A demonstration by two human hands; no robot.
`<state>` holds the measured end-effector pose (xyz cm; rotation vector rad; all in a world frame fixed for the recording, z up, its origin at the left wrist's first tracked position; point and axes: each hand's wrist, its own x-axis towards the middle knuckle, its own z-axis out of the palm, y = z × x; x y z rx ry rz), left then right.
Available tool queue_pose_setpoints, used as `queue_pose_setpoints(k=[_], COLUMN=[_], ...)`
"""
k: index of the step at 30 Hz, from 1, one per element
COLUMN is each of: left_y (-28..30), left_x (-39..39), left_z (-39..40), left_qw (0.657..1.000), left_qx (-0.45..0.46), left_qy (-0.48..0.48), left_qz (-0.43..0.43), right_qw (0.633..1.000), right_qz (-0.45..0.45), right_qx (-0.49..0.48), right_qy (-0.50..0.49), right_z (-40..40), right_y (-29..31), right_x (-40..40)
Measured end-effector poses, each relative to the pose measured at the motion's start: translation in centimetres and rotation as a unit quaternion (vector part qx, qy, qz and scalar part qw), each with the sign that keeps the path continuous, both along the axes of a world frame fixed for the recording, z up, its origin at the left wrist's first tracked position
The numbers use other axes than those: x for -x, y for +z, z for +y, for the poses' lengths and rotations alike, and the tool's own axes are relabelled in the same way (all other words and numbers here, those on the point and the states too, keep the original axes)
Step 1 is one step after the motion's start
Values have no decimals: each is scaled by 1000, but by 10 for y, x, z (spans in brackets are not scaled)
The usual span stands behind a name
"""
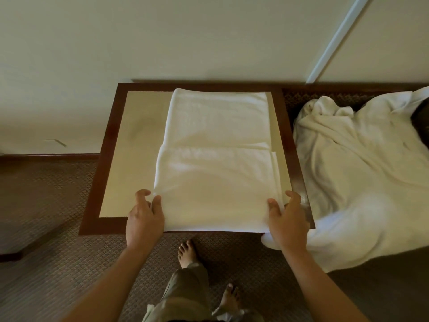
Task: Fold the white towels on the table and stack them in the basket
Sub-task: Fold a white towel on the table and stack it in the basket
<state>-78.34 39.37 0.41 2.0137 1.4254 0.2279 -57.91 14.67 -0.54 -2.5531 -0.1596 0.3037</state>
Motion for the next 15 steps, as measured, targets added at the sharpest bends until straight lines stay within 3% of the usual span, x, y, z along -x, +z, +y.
queue_pose_setpoints(k=[3, 6, 9, 13, 15], left_y=[8, 15, 5, -15, -19], left_x=[-7, -31, -66, -91, -87], left_z=[-13, -34, -39, -10, 17], left_qw=[994, 969, 927, 884, 887], left_qx=[-109, -154, -129, -132, -146], left_qy=[-12, -191, -345, -421, -400], left_qz=[22, 5, 71, 156, 180], right_qw=[991, 969, 918, 896, 907], right_qz=[-103, -115, -89, -55, -47], right_qx=[75, 67, 97, 173, 198], right_qy=[29, 208, 374, 406, 370], right_z=[8, 29, 63, 87, 75], right_y=[11, 20, 9, -1, -4], right_x=[10, 24, 27, -7, -39])
